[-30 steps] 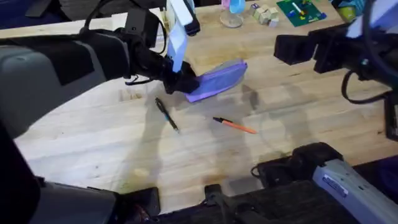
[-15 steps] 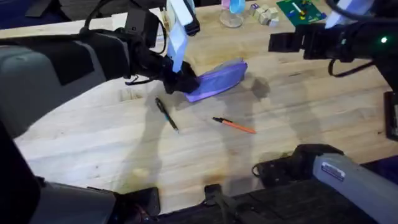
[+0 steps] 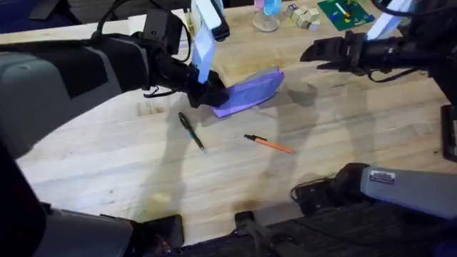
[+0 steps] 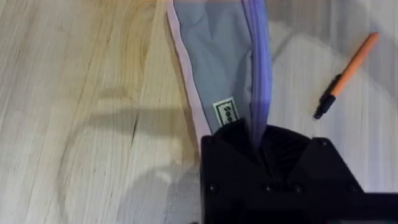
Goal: Unzip the bag, pick up the pens from the table one at a time and place them inside, then zip the bag closed.
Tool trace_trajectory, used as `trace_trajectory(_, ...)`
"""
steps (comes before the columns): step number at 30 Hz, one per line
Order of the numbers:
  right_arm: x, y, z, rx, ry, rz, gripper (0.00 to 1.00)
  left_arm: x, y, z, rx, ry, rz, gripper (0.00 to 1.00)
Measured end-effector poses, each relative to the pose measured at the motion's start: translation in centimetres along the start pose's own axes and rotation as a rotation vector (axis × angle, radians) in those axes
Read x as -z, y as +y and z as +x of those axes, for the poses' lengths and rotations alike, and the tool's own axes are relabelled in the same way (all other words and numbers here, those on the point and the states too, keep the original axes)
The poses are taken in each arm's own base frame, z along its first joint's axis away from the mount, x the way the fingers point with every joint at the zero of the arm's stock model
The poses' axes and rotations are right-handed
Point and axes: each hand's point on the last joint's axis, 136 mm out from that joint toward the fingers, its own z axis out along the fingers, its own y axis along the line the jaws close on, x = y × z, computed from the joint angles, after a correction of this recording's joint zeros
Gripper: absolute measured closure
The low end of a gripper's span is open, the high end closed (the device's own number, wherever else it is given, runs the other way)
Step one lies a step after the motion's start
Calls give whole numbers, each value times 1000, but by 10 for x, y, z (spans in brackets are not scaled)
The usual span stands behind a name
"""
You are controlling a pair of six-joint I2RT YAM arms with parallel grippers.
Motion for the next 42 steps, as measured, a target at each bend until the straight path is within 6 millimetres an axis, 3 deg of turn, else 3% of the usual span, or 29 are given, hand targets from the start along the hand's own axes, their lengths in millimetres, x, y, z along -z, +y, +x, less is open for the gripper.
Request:
trace_trajectory(17,-43,-14,17,-88,101,-168,6,0,0,0,0,0,0,958)
trace_trajectory(27,-75,-1,21,-8,144,-226,6,0,0,0,0,0,0,958)
trace_trajectory(42,-90,32,17,46,153,-316,6,0,0,0,0,0,0,958)
